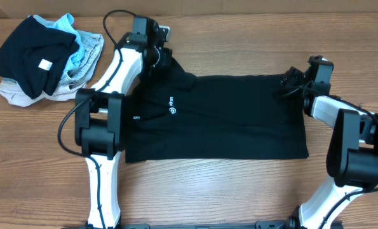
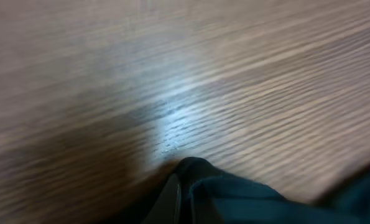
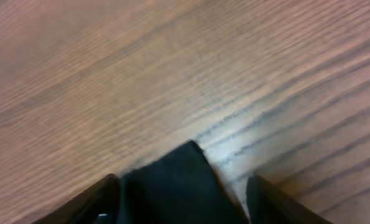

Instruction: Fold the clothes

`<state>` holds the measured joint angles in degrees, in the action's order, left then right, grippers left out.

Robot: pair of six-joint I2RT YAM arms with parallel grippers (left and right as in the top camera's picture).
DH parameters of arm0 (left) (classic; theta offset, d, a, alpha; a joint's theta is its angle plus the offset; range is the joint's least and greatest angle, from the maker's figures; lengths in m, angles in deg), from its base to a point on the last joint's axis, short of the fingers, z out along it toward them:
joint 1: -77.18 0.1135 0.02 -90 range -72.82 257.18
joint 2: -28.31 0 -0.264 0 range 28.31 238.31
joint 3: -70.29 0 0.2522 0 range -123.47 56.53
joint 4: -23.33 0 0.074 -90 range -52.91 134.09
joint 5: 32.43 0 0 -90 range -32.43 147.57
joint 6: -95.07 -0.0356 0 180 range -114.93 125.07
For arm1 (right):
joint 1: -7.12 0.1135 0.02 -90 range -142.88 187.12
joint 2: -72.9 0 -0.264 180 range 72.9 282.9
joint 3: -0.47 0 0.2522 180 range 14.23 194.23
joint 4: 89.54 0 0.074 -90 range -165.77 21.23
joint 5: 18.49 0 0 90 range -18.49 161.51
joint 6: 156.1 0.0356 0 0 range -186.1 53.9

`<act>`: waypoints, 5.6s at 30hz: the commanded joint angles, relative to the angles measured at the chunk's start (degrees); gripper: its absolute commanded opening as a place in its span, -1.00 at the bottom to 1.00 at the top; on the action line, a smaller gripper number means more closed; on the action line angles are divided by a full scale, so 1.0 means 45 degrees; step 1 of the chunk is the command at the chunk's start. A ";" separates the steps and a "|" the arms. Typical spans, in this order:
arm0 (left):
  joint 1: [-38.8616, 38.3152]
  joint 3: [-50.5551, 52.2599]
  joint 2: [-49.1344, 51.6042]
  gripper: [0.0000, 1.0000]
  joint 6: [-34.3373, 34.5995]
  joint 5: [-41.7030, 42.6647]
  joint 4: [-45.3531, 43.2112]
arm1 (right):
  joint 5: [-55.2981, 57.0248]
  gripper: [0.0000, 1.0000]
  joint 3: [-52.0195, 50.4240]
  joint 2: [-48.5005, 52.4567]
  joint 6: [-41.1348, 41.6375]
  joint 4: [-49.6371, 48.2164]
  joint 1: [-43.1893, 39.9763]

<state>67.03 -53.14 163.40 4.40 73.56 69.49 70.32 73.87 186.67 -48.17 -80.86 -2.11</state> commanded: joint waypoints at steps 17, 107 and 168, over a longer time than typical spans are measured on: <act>0.0024 -0.0515 -0.3026 -0.92 -0.0340 -0.1661 0.1477 | -0.0126 0.14 0.0097 0.0583 -0.0194 -0.0763 0.0039; -0.0253 0.3079 -0.3711 -0.91 0.1151 -0.1982 1.3061 | -0.2458 -0.21 0.2011 -0.2584 0.0049 0.9913 -0.2273; 0.0539 0.6547 -0.3716 -0.91 0.2506 -0.4959 0.9510 | -0.1117 -0.66 0.2929 -0.2118 0.0165 1.3279 -0.2589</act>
<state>66.22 -22.35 147.88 12.69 59.40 111.94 66.36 86.24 178.81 -47.27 -19.79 -12.93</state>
